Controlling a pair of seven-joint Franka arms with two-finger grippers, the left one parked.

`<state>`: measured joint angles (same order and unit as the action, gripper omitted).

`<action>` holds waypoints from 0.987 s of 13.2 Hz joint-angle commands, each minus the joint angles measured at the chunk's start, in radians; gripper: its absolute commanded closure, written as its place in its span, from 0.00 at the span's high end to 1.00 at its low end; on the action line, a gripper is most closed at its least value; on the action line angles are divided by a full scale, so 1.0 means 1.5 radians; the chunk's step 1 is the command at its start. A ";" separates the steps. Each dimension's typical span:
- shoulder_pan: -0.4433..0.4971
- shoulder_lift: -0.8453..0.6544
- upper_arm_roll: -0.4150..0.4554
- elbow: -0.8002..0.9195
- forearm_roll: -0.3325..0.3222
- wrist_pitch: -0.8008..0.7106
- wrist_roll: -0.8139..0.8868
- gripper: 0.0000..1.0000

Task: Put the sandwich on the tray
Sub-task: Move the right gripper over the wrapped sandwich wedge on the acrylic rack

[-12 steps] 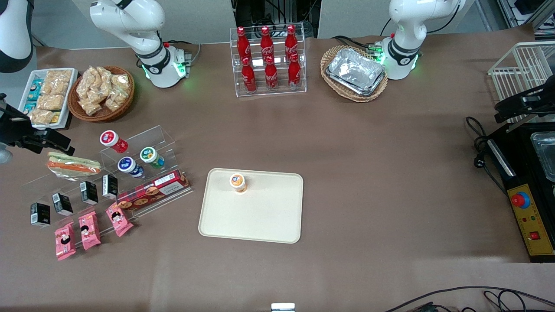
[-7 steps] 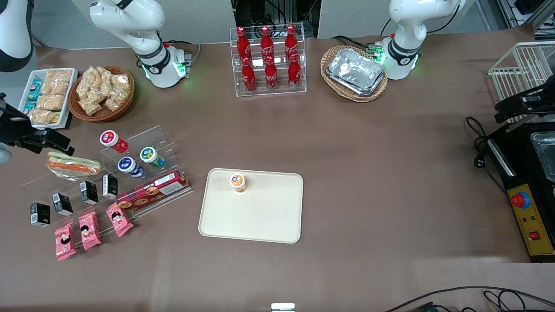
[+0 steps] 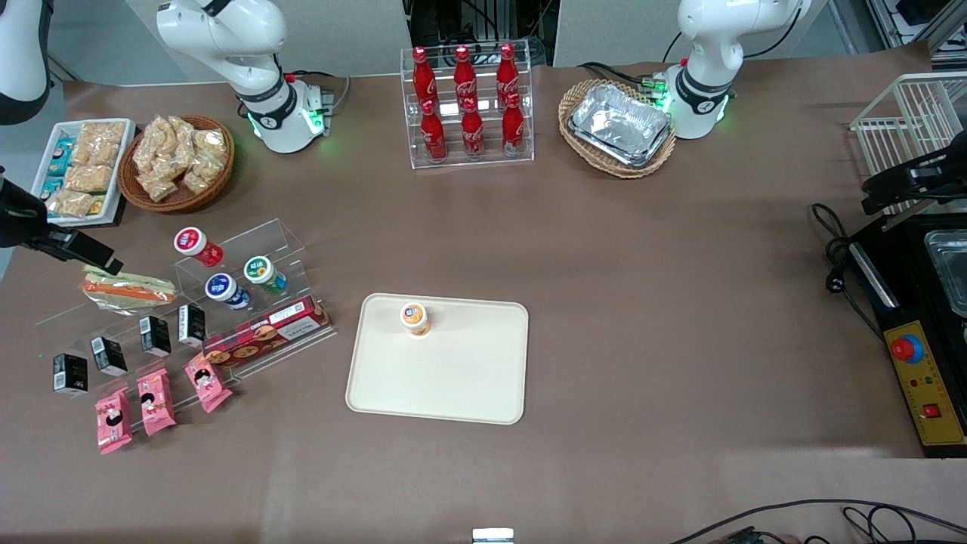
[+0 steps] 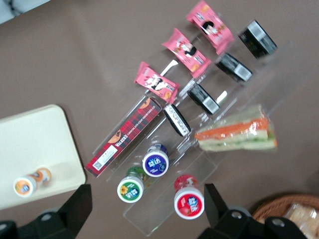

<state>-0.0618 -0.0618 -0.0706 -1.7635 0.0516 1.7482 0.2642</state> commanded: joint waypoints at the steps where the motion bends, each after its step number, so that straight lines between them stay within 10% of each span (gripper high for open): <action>1: -0.003 0.012 -0.017 0.028 -0.002 -0.026 0.156 1.00; 13: -0.041 0.059 -0.045 0.020 -0.024 -0.072 0.591 1.00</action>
<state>-0.1031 -0.0207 -0.1410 -1.7543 0.0489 1.6735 1.0388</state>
